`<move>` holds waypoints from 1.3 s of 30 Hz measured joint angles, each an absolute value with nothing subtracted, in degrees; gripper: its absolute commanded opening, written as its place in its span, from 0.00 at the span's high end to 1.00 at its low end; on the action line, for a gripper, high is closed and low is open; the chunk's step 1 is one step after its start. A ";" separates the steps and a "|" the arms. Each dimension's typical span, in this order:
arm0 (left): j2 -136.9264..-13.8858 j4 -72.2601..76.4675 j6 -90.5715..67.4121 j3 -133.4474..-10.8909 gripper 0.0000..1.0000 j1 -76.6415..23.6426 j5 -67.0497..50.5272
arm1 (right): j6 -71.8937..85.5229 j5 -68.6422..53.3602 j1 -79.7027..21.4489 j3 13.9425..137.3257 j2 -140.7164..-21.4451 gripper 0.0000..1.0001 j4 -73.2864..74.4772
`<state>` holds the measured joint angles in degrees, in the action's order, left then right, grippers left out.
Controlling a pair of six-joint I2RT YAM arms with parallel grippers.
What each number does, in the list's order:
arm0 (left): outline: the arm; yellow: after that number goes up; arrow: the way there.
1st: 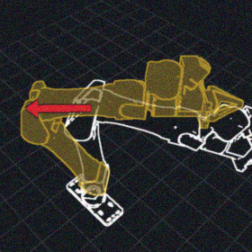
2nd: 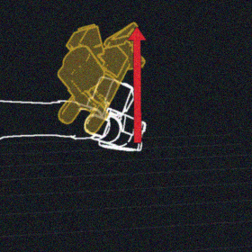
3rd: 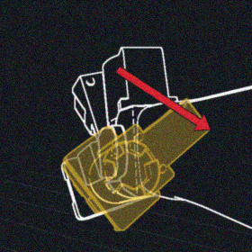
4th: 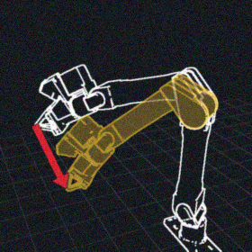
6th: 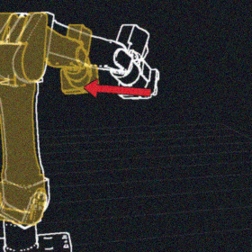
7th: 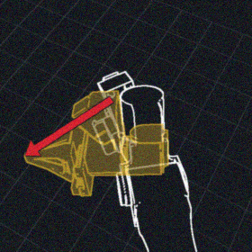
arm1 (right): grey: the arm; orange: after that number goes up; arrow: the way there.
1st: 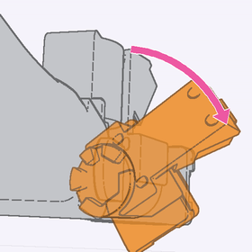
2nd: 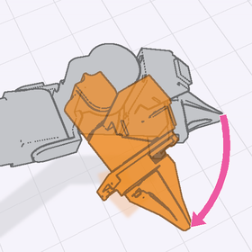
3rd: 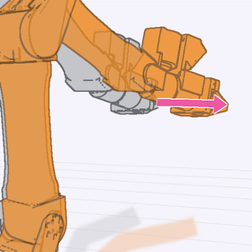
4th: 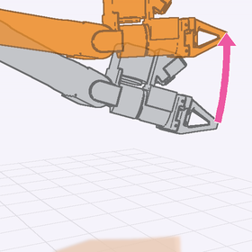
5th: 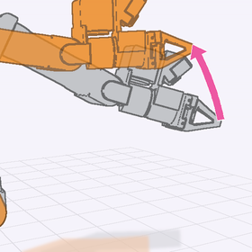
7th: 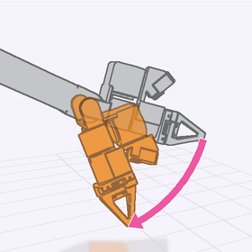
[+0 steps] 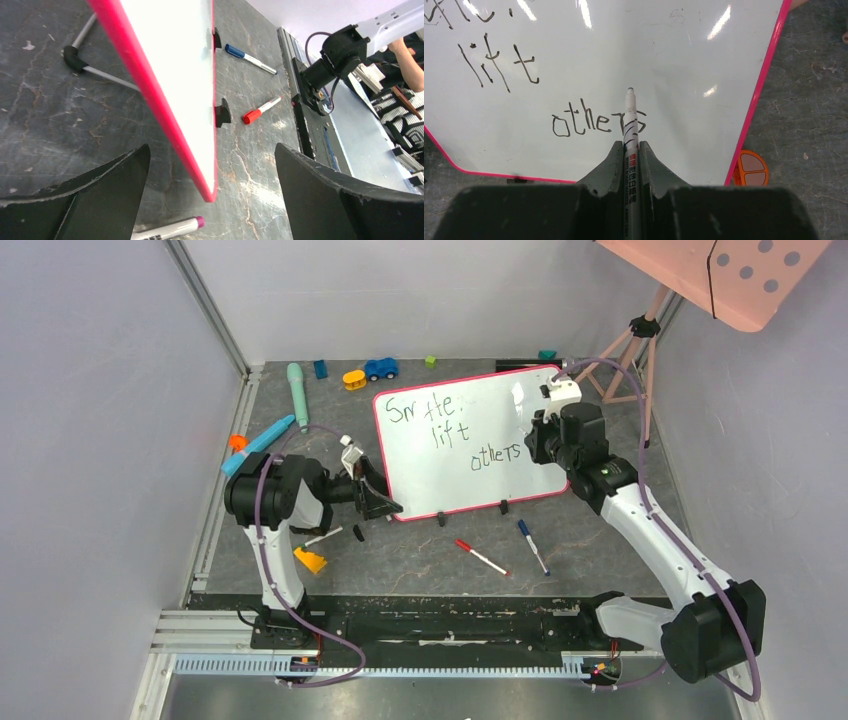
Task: Write a sentence on the whiteboard
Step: Write a sentence on the whiteboard, then close the whiteboard marker at the center of the board.
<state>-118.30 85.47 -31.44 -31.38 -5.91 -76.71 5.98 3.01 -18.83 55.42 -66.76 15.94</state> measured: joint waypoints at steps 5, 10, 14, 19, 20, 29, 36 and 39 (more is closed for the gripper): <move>-115.94 85.52 -30.52 -29.47 0.00 -6.20 -75.99 | 5.98 2.81 -18.83 55.92 -67.51 1.00 15.97; -112.51 85.52 -28.47 -25.28 0.00 -5.80 -69.52 | 5.98 2.79 -18.83 55.94 -67.61 1.00 15.97; -109.06 85.58 -27.00 -21.21 0.00 -5.19 -62.78 | 6.00 2.70 -18.83 55.94 -67.61 1.00 15.99; -104.92 85.65 -25.91 -17.43 0.00 -4.95 -54.65 | 6.00 2.39 -18.83 55.94 -67.61 1.00 15.99; -103.88 85.65 -25.82 -16.43 0.00 -4.95 -52.42 | 6.00 2.37 -18.83 55.94 -67.66 1.00 15.99; -96.33 85.80 -24.36 -12.29 0.00 -4.62 -44.38 | 6.00 2.22 -18.83 56.16 -68.34 1.00 16.08; -83.24 80.03 -24.25 -9.37 0.00 -3.88 -38.89 | 6.02 1.89 -18.83 56.55 -68.36 1.00 16.62; -74.19 71.72 -24.01 -9.76 0.00 -3.70 -36.14 | 6.07 1.52 -18.83 57.76 -68.25 1.00 17.17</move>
